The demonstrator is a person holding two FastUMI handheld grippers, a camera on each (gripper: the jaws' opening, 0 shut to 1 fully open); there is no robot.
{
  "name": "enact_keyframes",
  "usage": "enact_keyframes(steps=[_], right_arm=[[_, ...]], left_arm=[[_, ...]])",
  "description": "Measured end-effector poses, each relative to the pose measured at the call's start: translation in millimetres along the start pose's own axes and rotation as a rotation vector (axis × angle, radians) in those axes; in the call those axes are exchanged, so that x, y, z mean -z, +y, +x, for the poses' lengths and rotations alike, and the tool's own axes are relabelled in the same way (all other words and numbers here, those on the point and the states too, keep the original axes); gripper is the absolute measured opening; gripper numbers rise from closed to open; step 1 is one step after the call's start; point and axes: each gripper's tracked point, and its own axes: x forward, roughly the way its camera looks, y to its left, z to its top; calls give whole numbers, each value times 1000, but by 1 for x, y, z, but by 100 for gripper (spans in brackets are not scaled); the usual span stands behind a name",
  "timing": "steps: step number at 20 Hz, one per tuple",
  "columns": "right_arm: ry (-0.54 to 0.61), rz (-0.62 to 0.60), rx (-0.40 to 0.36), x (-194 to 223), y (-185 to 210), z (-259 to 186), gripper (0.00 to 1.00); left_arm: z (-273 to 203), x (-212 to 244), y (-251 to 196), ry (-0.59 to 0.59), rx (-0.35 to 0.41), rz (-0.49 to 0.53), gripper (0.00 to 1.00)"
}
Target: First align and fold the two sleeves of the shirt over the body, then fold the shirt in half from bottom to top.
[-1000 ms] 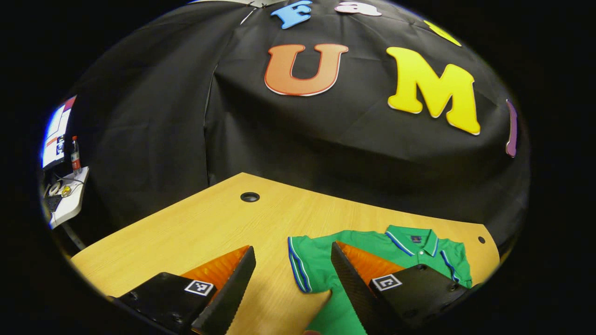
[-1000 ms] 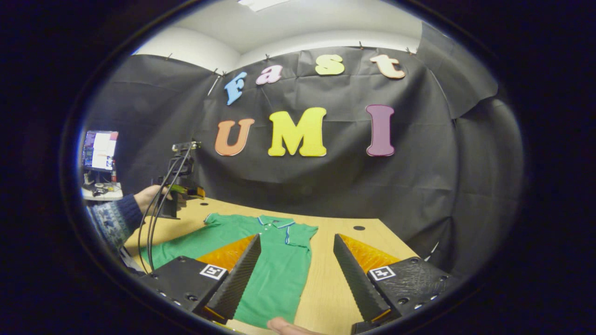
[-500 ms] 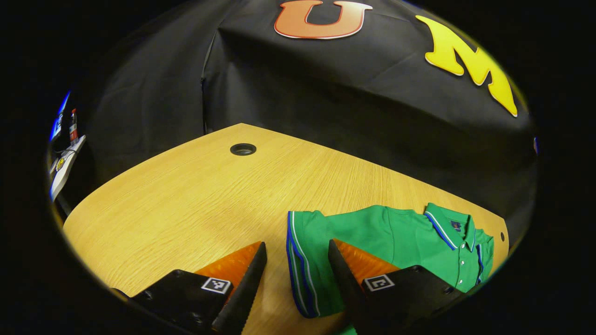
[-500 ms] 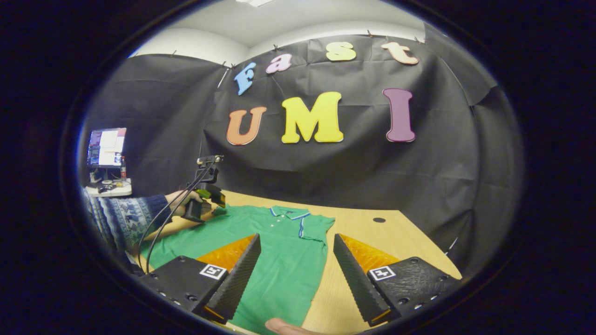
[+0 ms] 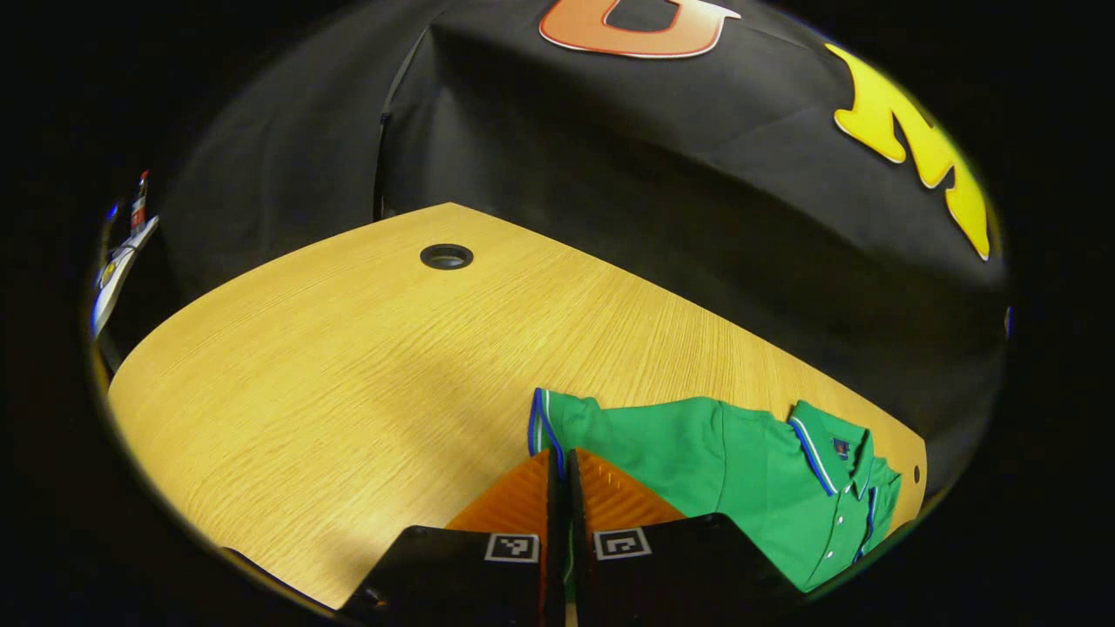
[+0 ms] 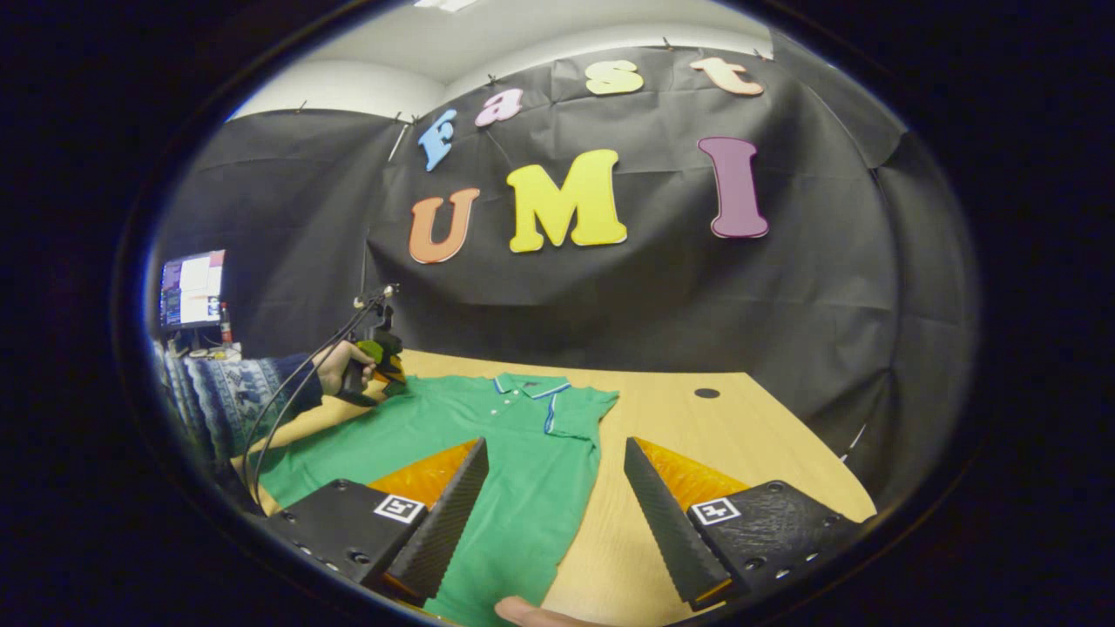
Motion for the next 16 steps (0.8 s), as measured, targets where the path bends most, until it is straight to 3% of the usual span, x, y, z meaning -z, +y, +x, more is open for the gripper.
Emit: enact_keyframes(steps=[9,12,13,14,16], right_arm=[[86,109,89,34,-36,2,95],[83,115,135,34,-46,-3,92],[82,113,151,34,-49,-6,92],[85,112,157,34,-50,-9,94],[93,115,161,37,-47,-13,96]], left_arm=[[-41,-18,-100,-58,111,221,10],[-58,-26,-128,-143,75,326,12],[-67,-24,-145,-153,105,342,16],[-76,-17,-162,-153,149,366,44],[-94,-11,-171,-174,160,408,100]])
